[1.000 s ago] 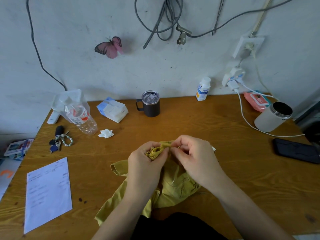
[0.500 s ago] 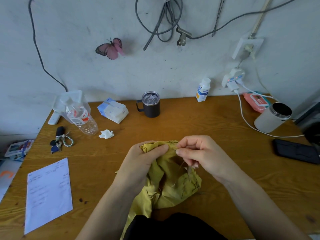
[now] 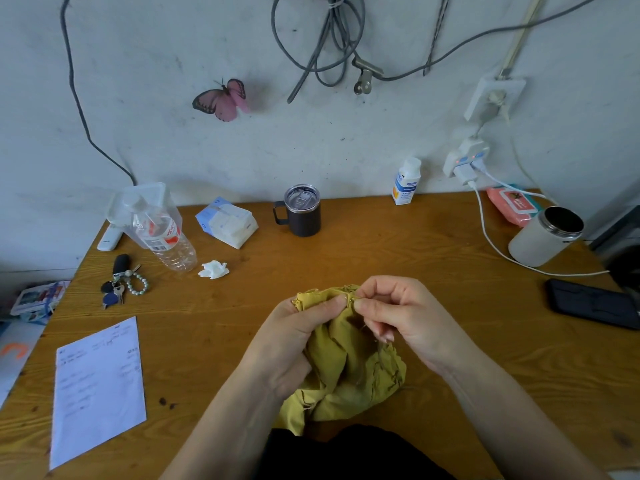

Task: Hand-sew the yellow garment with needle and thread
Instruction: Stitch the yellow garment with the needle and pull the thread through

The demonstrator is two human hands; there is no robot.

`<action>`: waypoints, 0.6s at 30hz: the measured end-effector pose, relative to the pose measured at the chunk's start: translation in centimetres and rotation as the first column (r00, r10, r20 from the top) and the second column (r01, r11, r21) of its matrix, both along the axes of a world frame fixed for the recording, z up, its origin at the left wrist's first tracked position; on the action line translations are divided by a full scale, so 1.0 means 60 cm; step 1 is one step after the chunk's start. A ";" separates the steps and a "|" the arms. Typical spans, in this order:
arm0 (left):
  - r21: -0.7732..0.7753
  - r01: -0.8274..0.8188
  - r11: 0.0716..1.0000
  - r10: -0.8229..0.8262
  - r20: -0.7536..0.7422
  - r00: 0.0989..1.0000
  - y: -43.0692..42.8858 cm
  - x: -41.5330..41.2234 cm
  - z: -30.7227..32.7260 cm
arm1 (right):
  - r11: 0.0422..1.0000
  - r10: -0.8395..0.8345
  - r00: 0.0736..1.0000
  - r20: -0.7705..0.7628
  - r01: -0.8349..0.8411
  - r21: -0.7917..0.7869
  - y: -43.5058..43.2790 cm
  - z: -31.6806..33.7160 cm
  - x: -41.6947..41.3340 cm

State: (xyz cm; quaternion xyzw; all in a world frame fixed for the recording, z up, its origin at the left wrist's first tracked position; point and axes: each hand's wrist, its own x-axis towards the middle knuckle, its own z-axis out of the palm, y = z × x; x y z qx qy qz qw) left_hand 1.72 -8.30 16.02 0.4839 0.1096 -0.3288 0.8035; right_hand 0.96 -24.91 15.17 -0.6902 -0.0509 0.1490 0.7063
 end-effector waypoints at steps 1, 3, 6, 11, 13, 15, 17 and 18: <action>0.008 -0.006 1.000 0.006 0.006 1.000 0.000 0.000 -0.001 | 1.000 -0.009 1.000 0.020 0.009 -0.014 0.002 -0.002 -0.001; 0.008 -0.011 1.000 0.011 0.021 1.000 0.000 -0.001 -0.002 | 0.999 -0.030 0.999 0.044 0.031 -0.012 0.005 -0.007 -0.001; -0.013 -0.004 1.000 0.005 0.037 0.999 -0.002 -0.002 -0.004 | 0.998 -0.045 0.997 0.055 0.042 0.053 0.005 -0.014 -0.001; -0.011 0.009 1.000 -0.008 0.090 0.996 -0.009 -0.009 -0.012 | 0.996 -0.024 0.996 0.087 0.016 0.090 0.007 -0.017 0.003; 0.011 -0.015 1.000 0.014 0.093 0.996 -0.010 -0.009 -0.015 | 0.999 -0.041 0.992 0.117 0.038 0.030 0.008 -0.018 0.004; 0.018 -0.041 0.999 0.040 0.079 0.996 -0.009 -0.007 -0.015 | 0.998 -0.054 0.988 0.145 0.059 -0.031 0.006 -0.021 0.004; 0.008 -0.060 0.998 0.060 0.050 0.997 -0.005 -0.005 -0.015 | 0.997 -0.039 0.986 0.163 0.049 -0.055 0.001 -0.022 0.004; 0.008 -0.068 0.998 0.068 0.039 0.997 -0.003 -0.004 -0.015 | 0.997 -0.031 0.986 0.166 0.042 -0.064 0.000 -0.023 0.004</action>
